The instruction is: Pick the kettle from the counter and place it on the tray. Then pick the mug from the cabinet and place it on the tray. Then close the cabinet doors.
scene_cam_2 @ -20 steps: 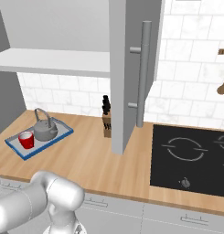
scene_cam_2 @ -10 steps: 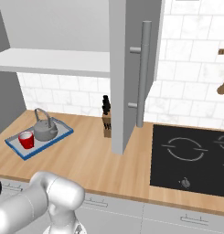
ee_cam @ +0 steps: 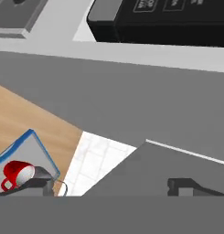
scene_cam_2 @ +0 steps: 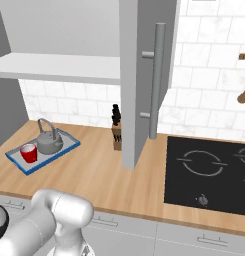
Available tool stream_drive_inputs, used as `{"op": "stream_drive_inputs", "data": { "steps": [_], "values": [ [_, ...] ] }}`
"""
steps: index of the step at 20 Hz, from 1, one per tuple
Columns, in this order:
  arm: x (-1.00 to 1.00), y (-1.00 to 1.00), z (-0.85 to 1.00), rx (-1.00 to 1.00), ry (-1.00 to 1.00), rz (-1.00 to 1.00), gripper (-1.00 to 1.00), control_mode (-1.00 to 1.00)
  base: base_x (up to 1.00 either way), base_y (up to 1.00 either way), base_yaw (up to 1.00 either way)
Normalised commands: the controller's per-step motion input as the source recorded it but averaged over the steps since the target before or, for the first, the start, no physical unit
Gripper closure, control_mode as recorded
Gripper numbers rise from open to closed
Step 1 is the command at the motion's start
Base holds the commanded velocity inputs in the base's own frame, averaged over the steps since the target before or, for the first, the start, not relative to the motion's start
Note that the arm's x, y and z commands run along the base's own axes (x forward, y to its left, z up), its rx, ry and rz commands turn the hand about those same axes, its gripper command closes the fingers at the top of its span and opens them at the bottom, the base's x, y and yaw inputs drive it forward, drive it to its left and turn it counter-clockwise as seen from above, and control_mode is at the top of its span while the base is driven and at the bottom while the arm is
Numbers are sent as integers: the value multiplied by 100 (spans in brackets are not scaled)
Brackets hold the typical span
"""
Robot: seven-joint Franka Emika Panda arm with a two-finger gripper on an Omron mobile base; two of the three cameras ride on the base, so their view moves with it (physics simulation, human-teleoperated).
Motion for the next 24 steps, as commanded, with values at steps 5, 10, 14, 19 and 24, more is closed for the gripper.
{"op": "stream_drive_inputs", "data": {
  "steps": [5, 10, 14, 19, 24],
  "values": [
    [50, -60, 1, 0, 0, -16, -100, -100, 0, 0, 0],
    [61, -59, 1, 0, 0, -17, -100, -100, 0, 0, 0],
    [67, -59, 0, 0, 0, -18, -100, -100, 0, 0, 0],
    [70, -57, 1, 0, 0, -19, -100, -100, 0, 0, 0],
    [75, -56, 1, 0, 0, -16, -100, -100, 0, 0, 0]
  ]
}}
